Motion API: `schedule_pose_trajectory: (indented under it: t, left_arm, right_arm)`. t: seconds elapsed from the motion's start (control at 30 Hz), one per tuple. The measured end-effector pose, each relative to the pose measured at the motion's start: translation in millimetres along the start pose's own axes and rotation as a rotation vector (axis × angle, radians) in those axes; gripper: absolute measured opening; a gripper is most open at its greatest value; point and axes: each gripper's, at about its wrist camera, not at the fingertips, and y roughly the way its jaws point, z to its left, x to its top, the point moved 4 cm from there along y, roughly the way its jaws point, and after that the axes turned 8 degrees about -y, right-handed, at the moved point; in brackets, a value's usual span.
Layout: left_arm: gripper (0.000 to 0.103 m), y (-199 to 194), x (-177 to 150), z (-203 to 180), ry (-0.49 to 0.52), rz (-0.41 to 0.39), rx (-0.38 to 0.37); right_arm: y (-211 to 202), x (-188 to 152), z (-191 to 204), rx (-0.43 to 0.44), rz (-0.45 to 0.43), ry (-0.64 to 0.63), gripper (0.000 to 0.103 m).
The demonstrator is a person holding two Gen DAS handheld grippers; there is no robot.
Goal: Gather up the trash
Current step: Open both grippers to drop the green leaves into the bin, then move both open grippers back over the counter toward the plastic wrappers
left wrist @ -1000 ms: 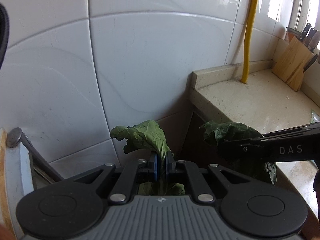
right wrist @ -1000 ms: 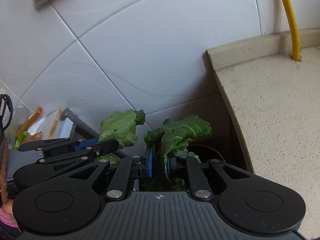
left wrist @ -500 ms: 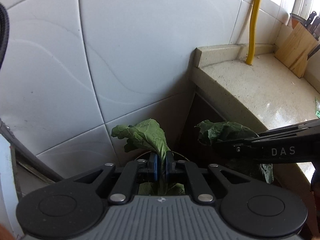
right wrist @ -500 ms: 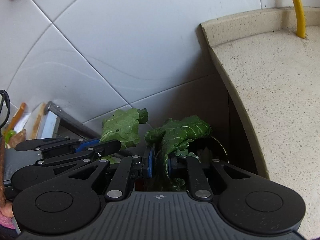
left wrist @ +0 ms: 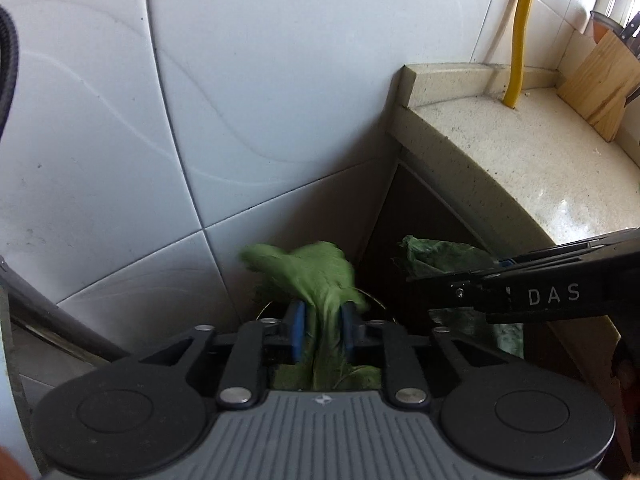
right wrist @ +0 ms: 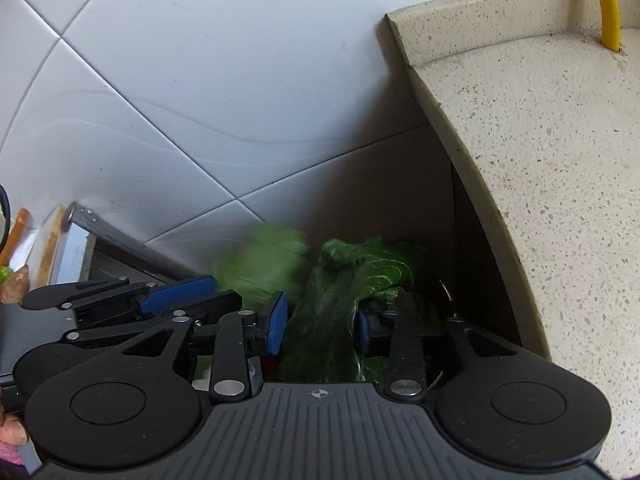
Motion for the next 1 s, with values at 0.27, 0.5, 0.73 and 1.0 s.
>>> schedule_pose_trajectory:
  t: [0.27, 0.5, 0.73, 1.0]
  left_arm:
    - [0.02, 11, -3, 0, 0.012, 0.039, 0.018]
    - [0.023, 23, -4, 4, 0.001, 0.078, 0.032]
    - [0.03, 28, -2, 9, -0.04, 0.092, 0.009]
    - [0.031, 30, -1, 13, -0.063, 0.097, 0.011]
  right_arm:
    - [18, 0, -1, -0.014, 0.025, 0.0, 0.057]
    - [36, -2, -9, -0.023, 0.052, 0.022, 0.058]
    - [33, -2, -12, -0.027, 0.042, 0.047, 0.058]
    - [24, -8, -12, -0.034, 0.03, 0.063, 0.059]
